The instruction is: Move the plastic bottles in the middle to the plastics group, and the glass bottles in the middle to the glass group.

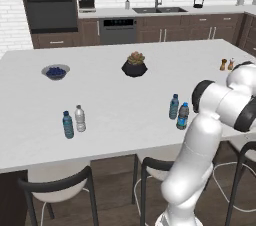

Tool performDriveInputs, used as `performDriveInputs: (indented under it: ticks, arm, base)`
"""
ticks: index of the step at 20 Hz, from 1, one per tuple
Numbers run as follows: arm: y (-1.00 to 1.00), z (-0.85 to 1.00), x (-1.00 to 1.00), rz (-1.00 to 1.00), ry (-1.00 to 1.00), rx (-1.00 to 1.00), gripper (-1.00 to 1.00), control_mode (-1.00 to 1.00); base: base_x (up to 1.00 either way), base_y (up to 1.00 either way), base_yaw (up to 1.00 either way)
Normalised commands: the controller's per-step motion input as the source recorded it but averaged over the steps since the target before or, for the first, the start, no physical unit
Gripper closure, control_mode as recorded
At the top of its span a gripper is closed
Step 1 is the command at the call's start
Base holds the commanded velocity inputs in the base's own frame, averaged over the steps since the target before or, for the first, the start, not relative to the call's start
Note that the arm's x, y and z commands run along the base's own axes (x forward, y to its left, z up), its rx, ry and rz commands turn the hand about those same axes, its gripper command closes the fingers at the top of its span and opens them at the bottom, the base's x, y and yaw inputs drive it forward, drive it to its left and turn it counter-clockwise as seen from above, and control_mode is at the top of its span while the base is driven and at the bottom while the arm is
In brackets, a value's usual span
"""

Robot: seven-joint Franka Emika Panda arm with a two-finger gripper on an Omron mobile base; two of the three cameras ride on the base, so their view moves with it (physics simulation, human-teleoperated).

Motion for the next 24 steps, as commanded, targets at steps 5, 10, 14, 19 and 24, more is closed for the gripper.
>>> performDriveInputs:
  ticks: [5, 10, 14, 19, 24]
  arm:
    - [-0.40, 0.00, 0.06, 0.00, 0.00, 0.07, 1.00, -1.00]
    - [-0.13, 0.06, 0.03, 0.00, 0.00, 0.03, 1.00, -1.00]
    - [0.00, 0.00, 0.04, 0.00, 0.00, 0.01, 1.00, -1.00]
    - [-0.11, 0.00, 0.63, 0.00, 0.00, 0.03, 1.00, -1.00]
    - [-0.21, 0.00, 0.43, 0.00, 0.00, 0.09, 1.00, -1.00]
  base:
    - [0.00, 0.00, 0.00]
    - [0.00, 0.00, 0.00]
    - [0.00, 0.00, 0.00]
    - [0.00, 0.00, 0.00]
    - [0.00, 0.00, 0.00]
